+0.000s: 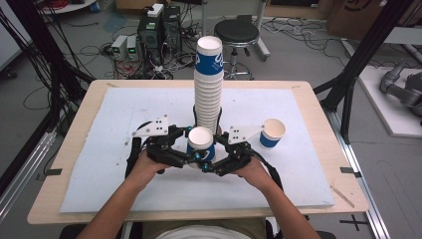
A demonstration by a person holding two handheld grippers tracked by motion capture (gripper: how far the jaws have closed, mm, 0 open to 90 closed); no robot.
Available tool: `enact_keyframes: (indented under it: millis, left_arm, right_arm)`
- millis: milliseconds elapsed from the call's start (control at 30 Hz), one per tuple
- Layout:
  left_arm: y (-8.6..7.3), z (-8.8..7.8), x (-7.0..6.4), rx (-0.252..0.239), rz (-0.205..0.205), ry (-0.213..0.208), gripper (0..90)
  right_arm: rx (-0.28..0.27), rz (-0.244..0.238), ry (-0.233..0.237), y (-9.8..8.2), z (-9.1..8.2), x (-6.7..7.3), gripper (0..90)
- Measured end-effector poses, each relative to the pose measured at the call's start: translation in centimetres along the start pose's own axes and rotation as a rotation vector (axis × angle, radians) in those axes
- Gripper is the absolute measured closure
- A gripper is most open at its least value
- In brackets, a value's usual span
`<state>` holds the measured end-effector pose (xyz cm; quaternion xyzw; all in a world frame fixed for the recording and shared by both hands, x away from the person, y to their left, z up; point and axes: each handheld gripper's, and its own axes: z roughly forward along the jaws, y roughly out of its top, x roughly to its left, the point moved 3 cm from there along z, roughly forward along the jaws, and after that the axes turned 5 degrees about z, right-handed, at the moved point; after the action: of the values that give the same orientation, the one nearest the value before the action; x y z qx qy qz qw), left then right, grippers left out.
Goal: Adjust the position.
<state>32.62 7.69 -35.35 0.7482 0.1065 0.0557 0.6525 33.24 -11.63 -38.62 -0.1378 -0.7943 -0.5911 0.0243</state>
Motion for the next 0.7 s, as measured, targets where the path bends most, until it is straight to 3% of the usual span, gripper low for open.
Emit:
enact_keyframes:
  millis: [167, 300, 500, 700]
  left_arm:
    - [-0.3, 0.2, 0.0, 0.023, -0.011, -0.001, 25.8]
    - [-0.4, 0.1, 0.1, 0.041, -0.015, -0.013, 14.4]
    - [-0.3, -0.3, 0.3, 0.084, -0.003, -0.003, 14.4]
    - [-0.1, -0.7, 0.3, 0.103, 0.006, -0.013, 14.4]
  right_arm:
    - [0.028, -0.005, 0.000, -0.1, 0.0, -0.1, 23.5]
    - [0.040, -0.005, -0.014, -0.1, -0.2, -0.3, 23.6]
    - [0.073, -0.007, -0.033, -0.1, -0.8, -0.7, 24.0]
    - [0.146, -0.031, -0.049, -0.1, -1.0, -0.9, 24.0]
